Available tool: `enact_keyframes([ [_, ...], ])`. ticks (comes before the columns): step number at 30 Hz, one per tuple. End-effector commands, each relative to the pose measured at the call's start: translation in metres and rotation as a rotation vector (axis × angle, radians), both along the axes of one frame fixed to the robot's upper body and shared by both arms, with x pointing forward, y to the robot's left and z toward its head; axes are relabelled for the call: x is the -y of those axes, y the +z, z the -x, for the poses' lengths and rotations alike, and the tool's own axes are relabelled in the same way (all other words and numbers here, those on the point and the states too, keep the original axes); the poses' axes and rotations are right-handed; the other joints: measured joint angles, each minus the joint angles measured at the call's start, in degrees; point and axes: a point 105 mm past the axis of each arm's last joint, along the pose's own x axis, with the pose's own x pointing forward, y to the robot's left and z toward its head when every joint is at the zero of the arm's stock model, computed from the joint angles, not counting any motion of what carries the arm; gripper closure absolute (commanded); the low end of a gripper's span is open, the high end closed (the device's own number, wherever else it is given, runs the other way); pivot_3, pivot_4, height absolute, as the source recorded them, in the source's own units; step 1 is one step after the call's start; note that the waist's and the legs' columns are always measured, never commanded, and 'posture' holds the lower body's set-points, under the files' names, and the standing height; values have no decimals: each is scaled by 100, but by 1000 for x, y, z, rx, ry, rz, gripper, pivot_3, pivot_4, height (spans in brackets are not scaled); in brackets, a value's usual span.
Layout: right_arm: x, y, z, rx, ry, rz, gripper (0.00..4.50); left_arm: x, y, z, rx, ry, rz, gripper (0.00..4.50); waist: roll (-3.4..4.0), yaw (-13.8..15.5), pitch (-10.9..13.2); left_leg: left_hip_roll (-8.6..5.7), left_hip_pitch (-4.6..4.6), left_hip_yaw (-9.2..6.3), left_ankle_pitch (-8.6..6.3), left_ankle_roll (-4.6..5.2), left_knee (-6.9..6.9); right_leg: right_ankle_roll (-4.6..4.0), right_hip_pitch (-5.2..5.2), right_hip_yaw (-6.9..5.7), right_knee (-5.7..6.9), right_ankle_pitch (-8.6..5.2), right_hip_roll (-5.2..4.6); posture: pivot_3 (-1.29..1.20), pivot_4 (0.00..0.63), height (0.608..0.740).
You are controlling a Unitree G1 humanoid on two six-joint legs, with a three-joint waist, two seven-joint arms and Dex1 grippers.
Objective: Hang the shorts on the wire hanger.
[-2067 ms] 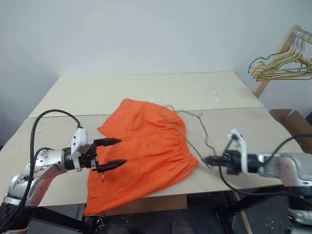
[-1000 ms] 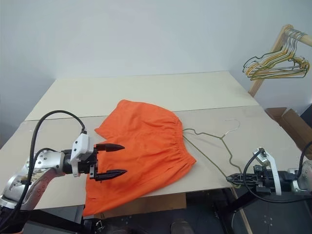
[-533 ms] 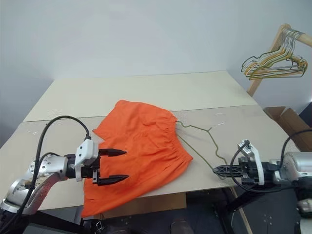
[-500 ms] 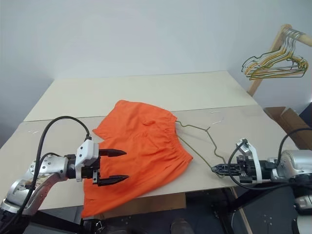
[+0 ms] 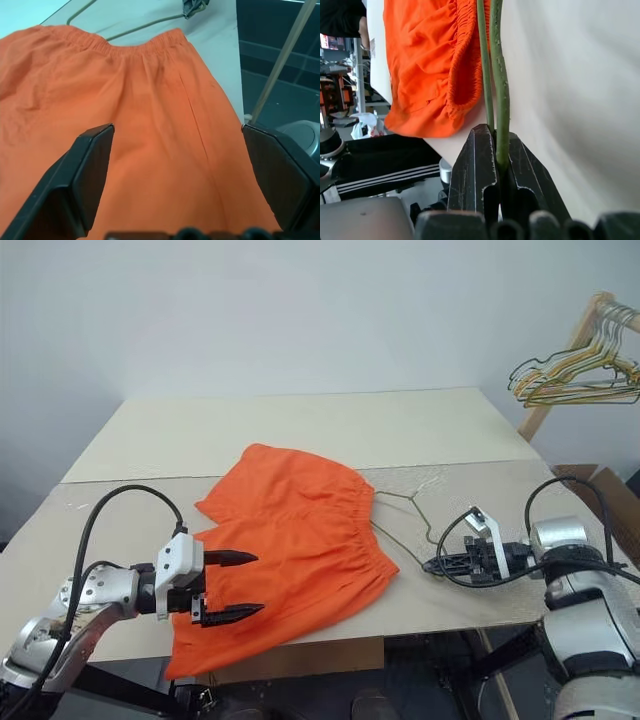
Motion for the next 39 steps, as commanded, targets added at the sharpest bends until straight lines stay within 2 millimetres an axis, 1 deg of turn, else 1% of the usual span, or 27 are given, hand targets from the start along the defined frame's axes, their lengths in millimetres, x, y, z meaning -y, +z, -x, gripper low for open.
enact_keyframes([
  [1,-15,18,-1,56,82,-113,4500,-2,8,1,47,8,-16,92,1,42,0,0,0,0,0,0,0,0,0,0,-1,0,0,1,0,740],
  [3,-21,14,0,50,102,-119,4500,-2,8,1,48,11,-20,92,1,84,-1,0,1,0,0,0,0,0,-1,0,2,0,0,5,0,740],
  [5,-23,12,-6,43,77,-123,4500,-2,8,1,51,15,-20,92,1,110,-1,1,6,2,0,0,0,-1,-1,1,6,1,0,5,0,740],
  [9,-28,14,-16,60,45,-144,4500,1,8,-3,56,24,-5,92,2,126,-1,0,11,2,2,-1,14,-4,-1,2,32,2,2,6,0,740],
  [15,-33,9,-25,79,-10,-149,4500,2,6,-7,69,33,-13,92,2,132,-1,0,8,1,1,-2,21,-4,-3,2,40,1,2,5,0,740],
  [17,-33,10,-28,86,-33,-165,4500,2,6,-8,72,39,-11,92,2,139,-1,-1,6,0,1,-2,22,-4,-3,2,41,1,2,7,0,740],
  [21,-37,12,-28,89,-26,-201,4500,2,6,-8,72,42,-11,92,2,140,-1,-1,7,0,1,-2,24,-3,-3,2,43,1,2,4,0,740],
  [24,-40,13,-35,128,-59,-199,4500,2,5,-9,75,44,-12,92,2,128,-1,-1,8,-1,1,-2,24,-4,-3,2,46,1,2,2,0,740],
  [26,-40,14,-42,268,-21,-154,4500,2,5,-9,81,44,-13,92,2,124,-1,-1,8,-1,1,-2,24,-4,-3,2,47,1,3,2,0,740],
  [27,-40,13,-46,386,28,-92,4500,3,6,-11,94,47,-10,92,3,125,-1,-1,6,-1,1,-2,24,-3,-4,2,46,1,3,-4,0,740],
  [28,-40,12,-48,468,60,-50,4500,4,6,-12,104,50,-8,92,3,126,-2,-1,6,-2,1,-2,24,-3,-4,2,45,1,3,-4,0,740],
  [31,-43,16,-47,653,169,41,4500,7,10,-14,138,38,-12,92,3,155,-2,-1,1,-2,1,-2,24,-1,-5,1,43,0,1,-11,0,740],
  [34,-48,30,-47,824,241,111,4500,9,17,-21,184,37,-13,92,3,162,-1,-1,2,-1,1,-2,27,-1,-7,2,49,0,1,-21,0,740],
  [35,-51,36,-46,867,253,122,4500,10,21,-25,207,43,-6,92,3,164,-1,-1,1,-2,1,-3,27,-1,-7,1,49,0,1,-21,0,740],
  [37,-56,47,-47,942,267,141,4500,11,37,-38,277,62,11,92,3,160,-1,-1,3,-1,1,-3,27,-2,-6,2,51,1,1,-39,0,740],
  [39,-61,55,-46,985,284,159,4500,12,62,-54,353,83,54,92,3,156,-1,-1,3,-2,2,-3,28,-2,-7,1,53,1,2,-48,0,740],
])
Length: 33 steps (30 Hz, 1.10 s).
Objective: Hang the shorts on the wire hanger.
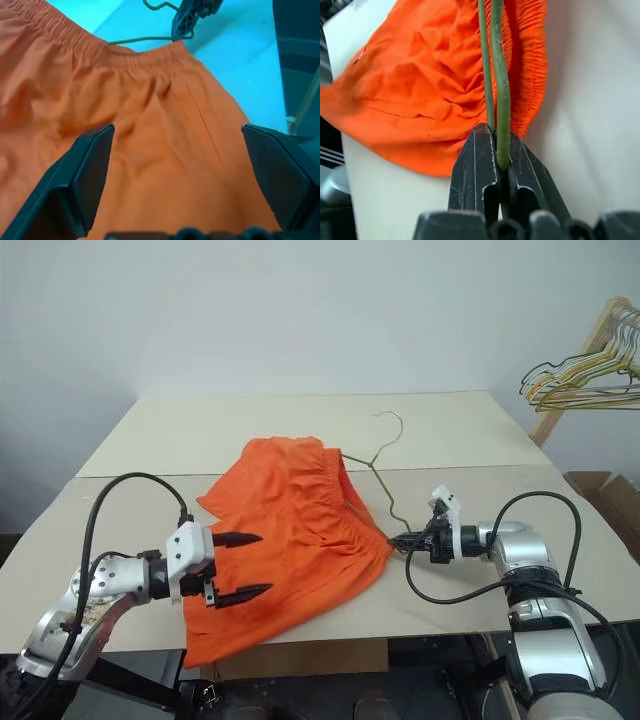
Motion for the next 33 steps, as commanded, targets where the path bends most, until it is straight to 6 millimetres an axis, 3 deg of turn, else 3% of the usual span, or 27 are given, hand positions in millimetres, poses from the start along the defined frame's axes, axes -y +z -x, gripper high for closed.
enact_keyframes([
  [1,-11,42,-6,210,36,15,4500,2,56,-30,198,26,72,92,-1,10,0,0,1,-2,0,0,1,0,2,0,-1,0,1,-50,0,740],
  [8,-30,51,-4,323,69,85,4500,-16,126,-63,319,-45,90,92,-2,-65,-1,-1,-13,-6,0,0,6,1,-2,-5,-8,0,1,-75,0,740],
  [13,-36,46,-4,378,77,159,4500,-33,141,-82,298,-94,-5,92,-2,-177,-1,-1,-13,-7,0,0,5,3,-5,-7,-8,-2,2,-87,0,740],
  [22,-43,36,3,454,154,266,4500,-43,123,-100,144,-233,-231,92,-2,-282,0,-3,-27,-12,0,0,10,7,-8,-12,-11,-4,1,-107,0,740],
  [29,-56,41,2,544,173,311,4500,-23,95,-113,71,-319,-402,92,-2,-349,0,-3,-34,-16,-1,2,11,9,-11,-13,-12,-5,0,-113,0,740],
  [33,-58,41,3,568,182,346,4500,-16,89,-116,48,-342,-441,92,-3,-357,0,-3,-42,-18,-2,3,17,10,-18,-13,-9,-6,0,-130,0,740],
])
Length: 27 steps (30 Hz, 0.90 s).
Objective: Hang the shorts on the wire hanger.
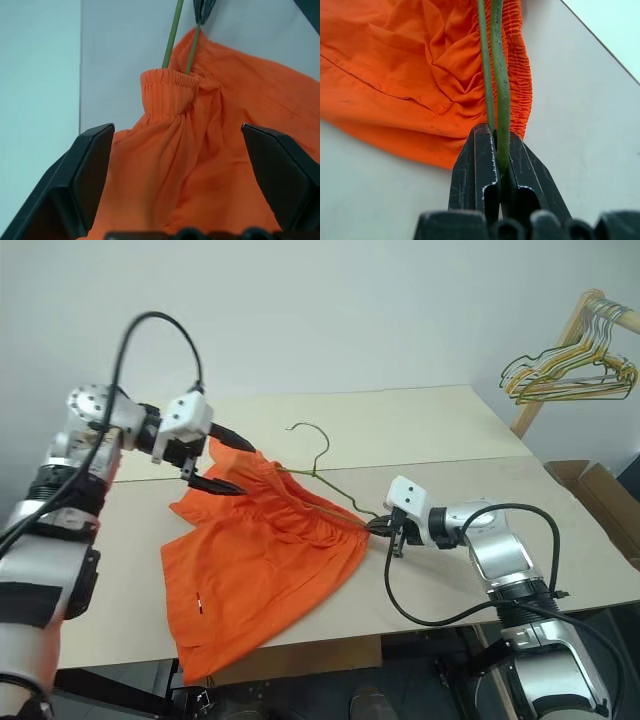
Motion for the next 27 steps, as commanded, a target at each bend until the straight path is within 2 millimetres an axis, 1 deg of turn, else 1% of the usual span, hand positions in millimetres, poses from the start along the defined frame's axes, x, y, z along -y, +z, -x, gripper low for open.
enact_keyframes([
  [1,-12,19,0,123,47,37,4500,10,3,-6,25,-41,-86,92,0,-6,0,0,-3,0,-1,1,2,0,-2,0,1,0,0,-131,0,740],
  [4,-14,20,2,132,57,41,4500,12,0,-9,-8,-25,-111,532,0,-29,0,0,-24,-3,-6,10,21,2,-23,1,11,-2,1,-141,0,740],
  [5,-14,21,2,138,57,43,4500,12,-1,-10,-13,-22,-122,918,0,-33,0,1,-29,-2,-7,13,26,3,-28,2,14,-2,1,-148,0,740],
  [6,-15,21,2,145,57,46,4500,12,-2,-10,-15,-21,-132,1045,0,-39,0,1,-31,-2,-8,13,28,3,-29,2,14,-2,1,-148,0,740],
  [7,-16,22,2,149,58,47,4500,12,-3,-11,-16,-21,-141,1275,0,-42,0,0,-37,-2,-8,13,31,3,-35,3,15,-2,1,-151,0,740],
  [10,-16,23,3,160,57,50,4500,10,-5,-12,-23,-13,-175,2096,0,-98,0,0,-67,-3,-9,15,42,5,-65,4,29,-3,0,-154,0,740],
  [11,-16,24,3,160,52,47,4500,10,-7,-12,-27,-13,-179,2446,0,-109,0,0,-70,-5,-9,15,44,5,-67,3,31,-3,0,-154,0,740],
  [13,-17,26,3,164,46,36,4500,9,-9,-12,-35,-11,-183,2942,0,-153,0,0,-72,-6,-9,15,45,5,-67,3,30,-3,0,-155,0,740],
  [18,-19,29,4,178,55,33,4500,7,-13,-12,-38,-8,-187,4454,0,-201,0,0,-71,-10,-10,17,45,7,-68,3,30,-4,0,-149,0,740],
  [21,-19,29,3,150,41,26,4500,5,-14,-12,-30,-8,-196,4454,0,-201,0,0,-72,-11,-10,16,45,7,-67,2,31,-4,0,-147,0,740],
  [24,-20,31,0,206,34,27,4500,4,-12,-12,-10,-11,-176,4454,0,-198,0,-1,-72,-11,-10,16,45,7,-67,2,30,-4,-1,-144,0,740],
  [25,-21,34,-2,277,33,31,4500,5,-10,-14,16,-9,-166,4454,0,-197,0,-1,-72,-11,-10,16,45,7,-67,2,31,-4,-1,-142,0,740],
  [26,-22,35,-2,295,34,19,4500,4,-7,-14,33,-10,-159,4454,0,-197,0,-1,-72,-11,-10,16,45,7,-67,2,31,-4,-1,-142,0,740],
  [27,-23,37,-2,315,36,8,4221,4,-3,-13,47,-17,-148,4485,0,-198,0,-1,-71,-11,-10,16,46,7,-67,2,31,-4,-1,-141,0,740],
])
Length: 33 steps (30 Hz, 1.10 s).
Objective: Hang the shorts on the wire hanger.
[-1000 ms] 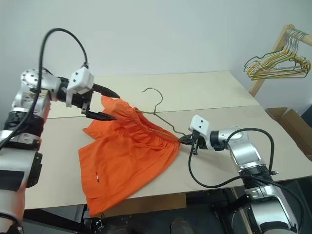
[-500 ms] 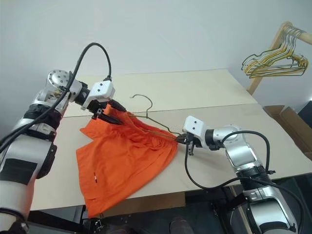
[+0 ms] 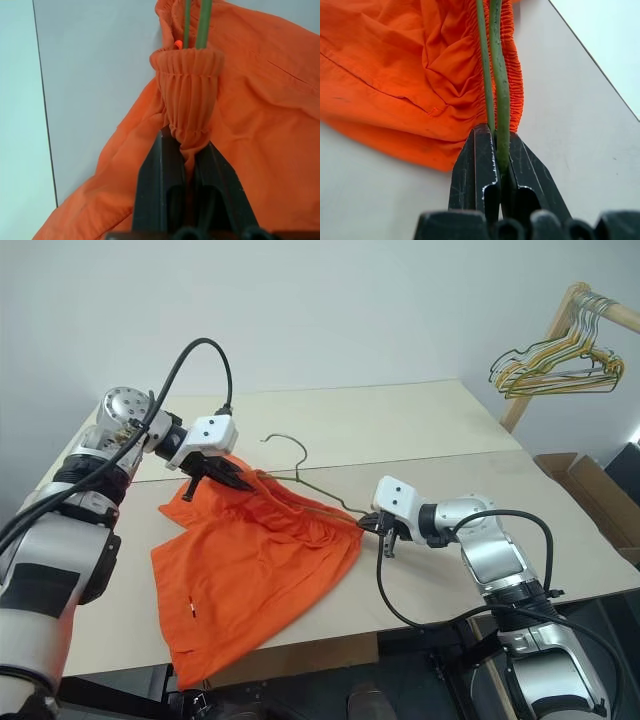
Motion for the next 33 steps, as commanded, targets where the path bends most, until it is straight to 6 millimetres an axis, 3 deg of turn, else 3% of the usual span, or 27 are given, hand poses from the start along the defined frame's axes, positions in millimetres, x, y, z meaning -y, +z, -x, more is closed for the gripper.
enact_keyframes([
  [1,-7,27,-6,205,9,-60,3935,-1,28,-2,117,-22,59,4500,0,-2,0,0,0,0,0,0,0,0,-1,0,0,0,0,-141,0,740],
  [2,-7,26,-6,200,1,-66,3819,-2,30,-2,124,-22,68,4500,0,-3,0,0,0,-1,0,0,-1,0,-1,0,0,0,0,-141,0,740],
  [7,1,30,-6,221,-39,-97,2136,-10,44,-2,177,1,112,4500,0,2,0,-1,-2,-2,0,0,1,0,-1,0,2,0,-1,-141,0,740],
  [12,31,34,-10,159,-159,-163,642,-18,52,-2,214,35,150,4500,0,2,0,-1,1,-4,0,0,2,0,0,0,7,0,-1,-135,0,740],
  [16,59,30,-6,2,-273,-287,642,-23,57,2,211,35,180,4500,0,17,0,-2,0,-6,0,0,3,0,4,-1,6,0,-2,-138,0,740],
  [19,62,19,7,-121,-273,-348,642,-27,56,3,219,38,165,4500,0,13,0,-2,0,-9,0,0,3,0,4,-2,7,0,-2,-137,0,740],
  [22,51,3,19,-279,-255,-440,642,-29,56,3,222,47,169,4500,0,2,-1,-1,4,-11,0,0,4,0,6,-1,10,0,0,-139,0,740],
  [26,21,-23,21,-426,-285,-511,642,-28,57,3,228,44,172,4500,-1,-59,-1,-1,6,-16,0,0,3,0,6,-1,15,0,2,-139,0,740],
  [33,-17,-21,23,-462,-237,-622,642,-28,58,3,231,53,189,4500,-1,-69,-1,-5,-10,-38,1,0,9,1,1,-3,15,0,-1,-145,0,740],
])
